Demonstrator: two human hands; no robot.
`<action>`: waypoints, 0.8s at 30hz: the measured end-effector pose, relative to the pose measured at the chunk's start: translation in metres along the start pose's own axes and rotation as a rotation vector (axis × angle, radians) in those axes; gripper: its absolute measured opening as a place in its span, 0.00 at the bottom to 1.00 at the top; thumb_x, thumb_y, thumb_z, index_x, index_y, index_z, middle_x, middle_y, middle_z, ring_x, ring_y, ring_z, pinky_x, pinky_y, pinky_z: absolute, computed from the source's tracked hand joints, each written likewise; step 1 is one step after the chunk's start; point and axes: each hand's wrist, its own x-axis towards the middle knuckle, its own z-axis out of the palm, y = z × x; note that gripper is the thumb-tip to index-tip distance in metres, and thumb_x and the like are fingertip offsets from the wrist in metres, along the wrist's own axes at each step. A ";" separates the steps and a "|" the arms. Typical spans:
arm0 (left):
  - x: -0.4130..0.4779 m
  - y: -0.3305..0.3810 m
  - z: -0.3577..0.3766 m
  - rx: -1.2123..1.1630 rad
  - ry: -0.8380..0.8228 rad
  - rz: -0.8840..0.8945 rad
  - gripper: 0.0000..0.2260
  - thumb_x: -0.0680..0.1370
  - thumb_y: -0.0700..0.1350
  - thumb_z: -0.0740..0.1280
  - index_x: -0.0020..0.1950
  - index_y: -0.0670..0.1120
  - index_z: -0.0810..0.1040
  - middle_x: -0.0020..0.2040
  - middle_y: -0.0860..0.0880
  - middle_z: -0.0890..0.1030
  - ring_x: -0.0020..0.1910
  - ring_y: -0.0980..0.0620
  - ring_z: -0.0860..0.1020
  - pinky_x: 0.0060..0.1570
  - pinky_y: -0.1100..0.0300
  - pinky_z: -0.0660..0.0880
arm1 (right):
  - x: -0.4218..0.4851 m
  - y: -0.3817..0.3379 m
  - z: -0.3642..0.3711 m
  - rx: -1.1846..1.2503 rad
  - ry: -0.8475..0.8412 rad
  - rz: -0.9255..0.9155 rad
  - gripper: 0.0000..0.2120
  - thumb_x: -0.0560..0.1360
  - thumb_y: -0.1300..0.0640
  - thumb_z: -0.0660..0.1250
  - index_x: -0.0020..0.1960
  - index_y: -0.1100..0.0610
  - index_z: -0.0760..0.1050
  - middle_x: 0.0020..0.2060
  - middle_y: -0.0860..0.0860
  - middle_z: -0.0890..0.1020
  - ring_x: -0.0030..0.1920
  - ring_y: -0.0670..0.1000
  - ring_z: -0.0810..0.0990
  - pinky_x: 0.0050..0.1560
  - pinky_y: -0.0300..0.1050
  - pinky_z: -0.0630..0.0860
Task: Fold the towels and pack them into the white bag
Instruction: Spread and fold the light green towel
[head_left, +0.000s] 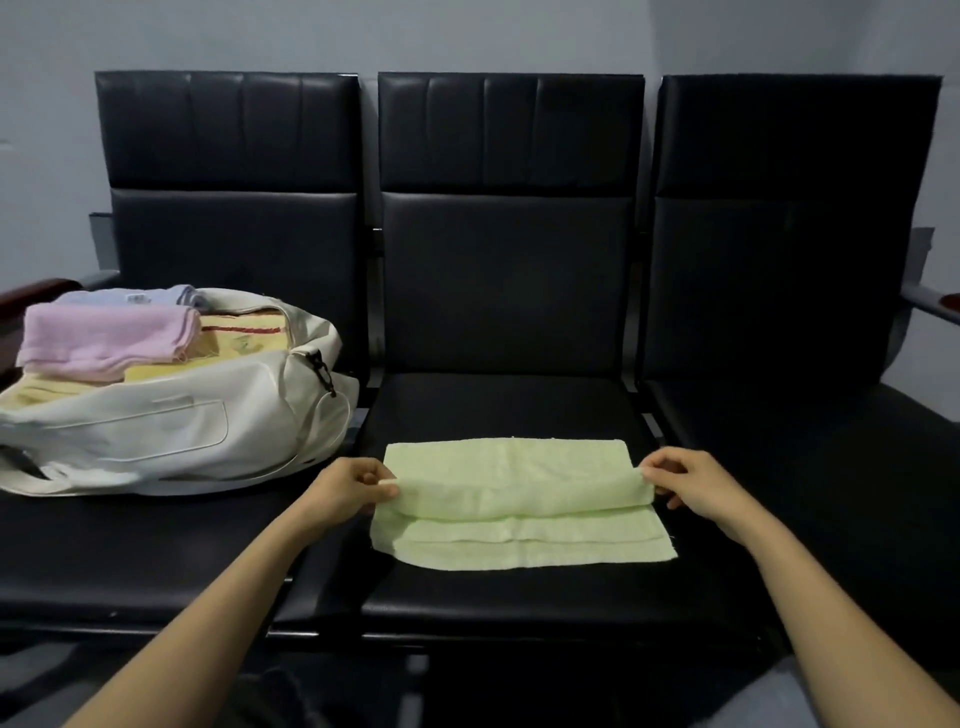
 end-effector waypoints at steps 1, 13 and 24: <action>-0.001 -0.002 0.000 0.026 -0.057 -0.021 0.03 0.71 0.37 0.75 0.40 0.41 0.81 0.32 0.50 0.77 0.34 0.54 0.74 0.37 0.65 0.72 | -0.001 0.003 -0.002 -0.032 -0.057 0.032 0.04 0.77 0.58 0.67 0.47 0.55 0.81 0.44 0.51 0.82 0.45 0.50 0.80 0.41 0.41 0.76; -0.002 -0.005 0.009 0.201 0.016 -0.259 0.12 0.68 0.42 0.78 0.38 0.42 0.75 0.34 0.47 0.75 0.33 0.53 0.71 0.32 0.63 0.66 | -0.004 0.017 -0.001 -0.013 -0.241 0.282 0.09 0.72 0.57 0.75 0.44 0.59 0.75 0.29 0.50 0.76 0.29 0.45 0.71 0.28 0.37 0.66; -0.008 0.014 -0.014 -0.427 -0.072 -0.361 0.06 0.78 0.37 0.67 0.40 0.42 0.76 0.27 0.50 0.72 0.26 0.57 0.68 0.23 0.69 0.67 | -0.009 -0.008 -0.009 0.049 -0.120 0.331 0.04 0.73 0.64 0.72 0.47 0.62 0.80 0.33 0.52 0.79 0.31 0.46 0.74 0.28 0.36 0.70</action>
